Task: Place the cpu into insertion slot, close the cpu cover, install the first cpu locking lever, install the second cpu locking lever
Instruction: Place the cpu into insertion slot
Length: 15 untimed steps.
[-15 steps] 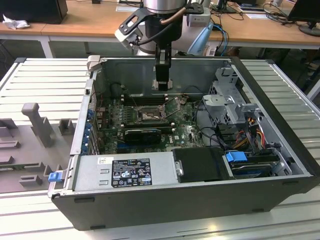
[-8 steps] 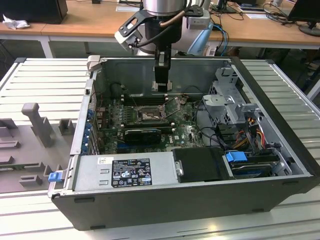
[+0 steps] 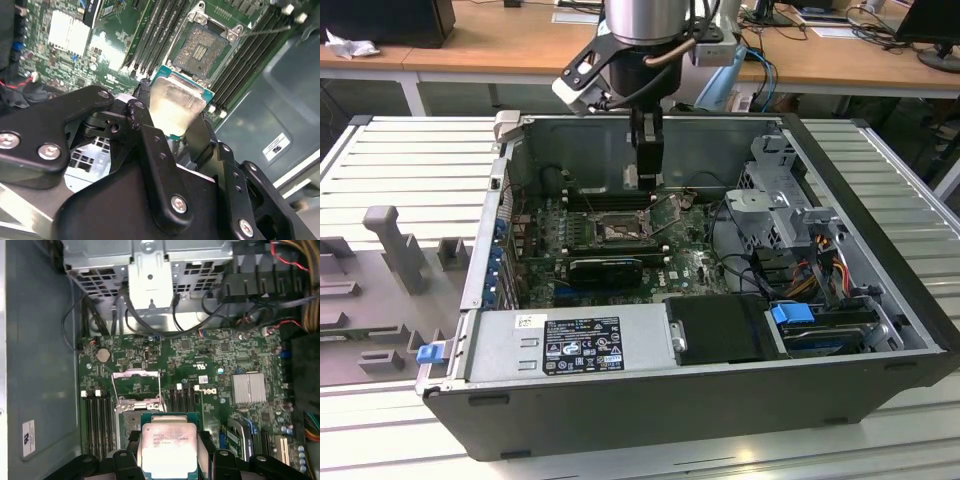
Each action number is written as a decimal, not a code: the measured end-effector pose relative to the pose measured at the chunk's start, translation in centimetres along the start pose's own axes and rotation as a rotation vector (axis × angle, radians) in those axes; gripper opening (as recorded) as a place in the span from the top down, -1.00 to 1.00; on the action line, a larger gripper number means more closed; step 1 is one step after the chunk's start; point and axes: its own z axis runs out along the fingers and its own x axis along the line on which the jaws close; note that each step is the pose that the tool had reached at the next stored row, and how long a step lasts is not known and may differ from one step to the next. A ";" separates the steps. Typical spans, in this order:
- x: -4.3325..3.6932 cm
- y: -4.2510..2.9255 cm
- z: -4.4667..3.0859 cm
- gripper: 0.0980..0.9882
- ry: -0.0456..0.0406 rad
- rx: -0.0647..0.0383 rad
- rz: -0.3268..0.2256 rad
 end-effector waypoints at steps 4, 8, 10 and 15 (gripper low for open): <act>-0.02 -0.09 0.90 0.03 0.0033 0.002 -0.015; -0.03 -0.15 1.63 0.03 0.0039 0.002 -0.022; -0.04 -0.29 2.25 0.03 0.0062 0.003 -0.044; 0.90 -0.60 3.42 0.03 0.0067 0.003 -0.051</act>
